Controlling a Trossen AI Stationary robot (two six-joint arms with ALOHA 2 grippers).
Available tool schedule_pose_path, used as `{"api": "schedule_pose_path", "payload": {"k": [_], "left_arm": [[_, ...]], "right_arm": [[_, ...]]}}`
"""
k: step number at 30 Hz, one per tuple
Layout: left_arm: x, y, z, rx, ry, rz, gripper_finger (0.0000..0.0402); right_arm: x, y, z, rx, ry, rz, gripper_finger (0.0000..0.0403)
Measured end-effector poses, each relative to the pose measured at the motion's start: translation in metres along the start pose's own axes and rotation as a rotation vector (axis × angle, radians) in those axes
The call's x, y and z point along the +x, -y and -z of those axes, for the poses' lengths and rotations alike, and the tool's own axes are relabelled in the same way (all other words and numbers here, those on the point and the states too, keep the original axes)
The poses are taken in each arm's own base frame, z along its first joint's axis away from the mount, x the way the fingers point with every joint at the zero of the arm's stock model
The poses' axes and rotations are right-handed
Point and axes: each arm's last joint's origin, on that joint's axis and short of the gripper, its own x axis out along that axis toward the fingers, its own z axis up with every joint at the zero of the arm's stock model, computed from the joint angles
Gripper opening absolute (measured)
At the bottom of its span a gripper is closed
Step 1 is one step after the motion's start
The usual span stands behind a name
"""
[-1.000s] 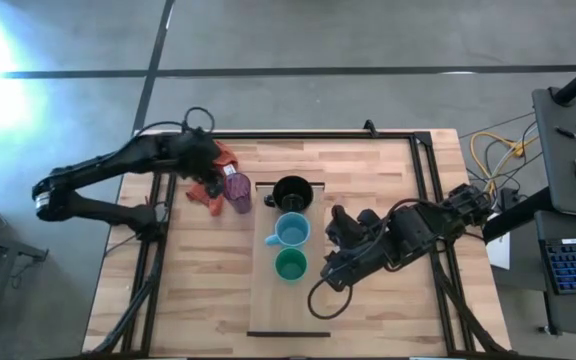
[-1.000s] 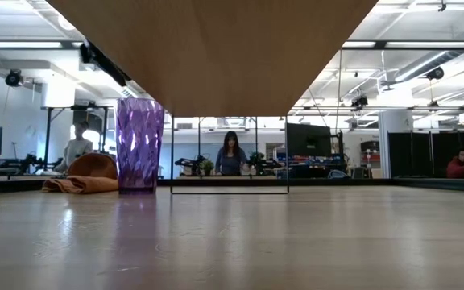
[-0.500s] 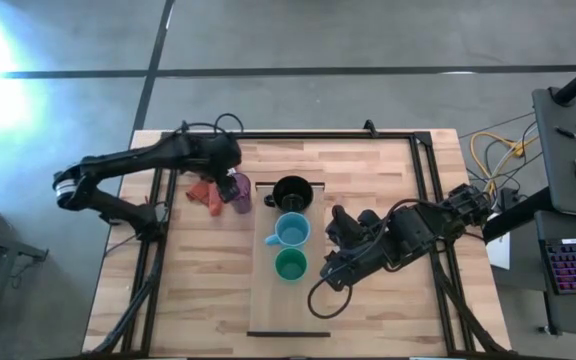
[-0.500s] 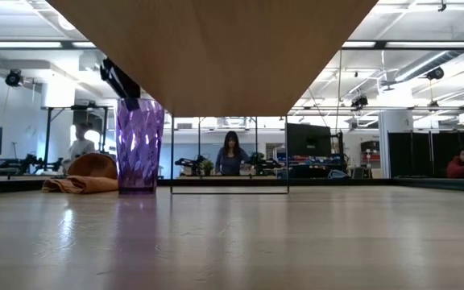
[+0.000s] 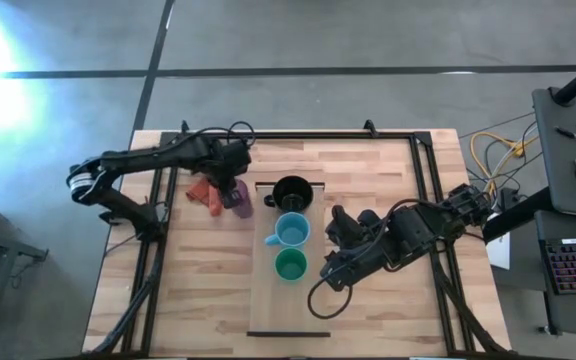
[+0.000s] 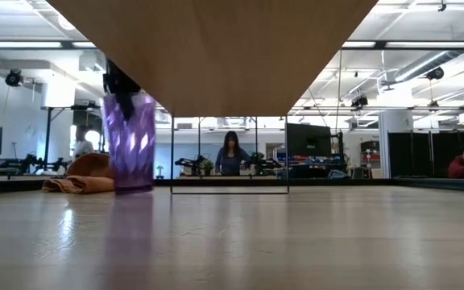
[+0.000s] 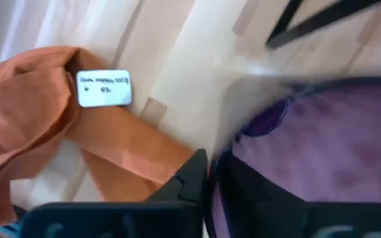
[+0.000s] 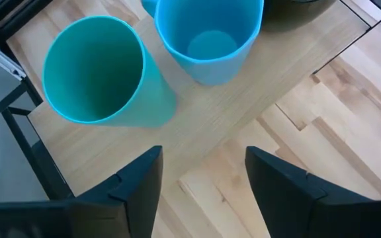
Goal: Stack small to large cups/mugs on shelf
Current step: Put the purple cup on the shelf
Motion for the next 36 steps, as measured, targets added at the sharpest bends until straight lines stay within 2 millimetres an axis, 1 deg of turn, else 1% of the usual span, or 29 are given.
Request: {"api": "schedule_pose_path", "payload": {"k": [2, 5, 9, 12, 15, 16, 21, 25, 29, 33, 36], "left_arm": [[-0.006, 0.0, 0.004, 0.006, -0.006, -0.001, 0.0009], [-0.024, 0.0, 0.015, -0.015, 0.028, 0.0, 0.0002], [-0.064, 0.005, 0.042, -0.1, 0.113, 0.06, 0.0001], [-0.091, 0.014, 0.065, -0.18, 0.171, 0.138, 0.0001], [-0.11, 0.029, 0.087, -0.229, 0.169, 0.233, 0.0001], [-0.116, 0.036, 0.092, -0.236, 0.174, 0.275, 0.0001], [-0.149, 0.08, 0.109, -0.197, 0.147, 0.459, 0.0], [-0.177, 0.118, 0.112, -0.134, 0.13, 0.504, 0.0], [-0.199, 0.157, 0.106, -0.08, 0.128, 0.515, 0.0], [-0.213, 0.19, 0.092, -0.004, 0.179, 0.518, 0.0], [-0.212, 0.209, 0.081, 0.044, 0.186, 0.476, 0.0]], "right_arm": [[0.0, 0.0, 0.0, 0.0, 0.0, 0.0, 0.0204], [0.0, 0.0, 0.0, -0.018, 0.0, 0.0, 0.0194], [-0.001, 0.0, 0.0, -0.026, 0.0, -0.002, 0.0179], [-0.001, 0.0, 0.0, -0.03, -0.002, -0.003, 0.0167], [-0.003, 0.001, 0.0, -0.043, -0.008, -0.011, 0.0158], [-0.003, 0.002, 0.0, -0.043, -0.013, -0.015, 0.0156], [-0.007, 0.003, 0.0, -0.028, -0.035, -0.037, 0.0153], [-0.009, 0.003, 0.002, -0.007, -0.074, -0.06, 0.0152], [-0.011, 0.0, 0.009, -0.009, -0.126, -0.09, 0.0152], [-0.013, -0.005, 0.021, 0.001, -0.149, -0.094, 0.0152], [-0.013, -0.009, 0.032, 0.013, -0.164, -0.089, 0.0152]]}}
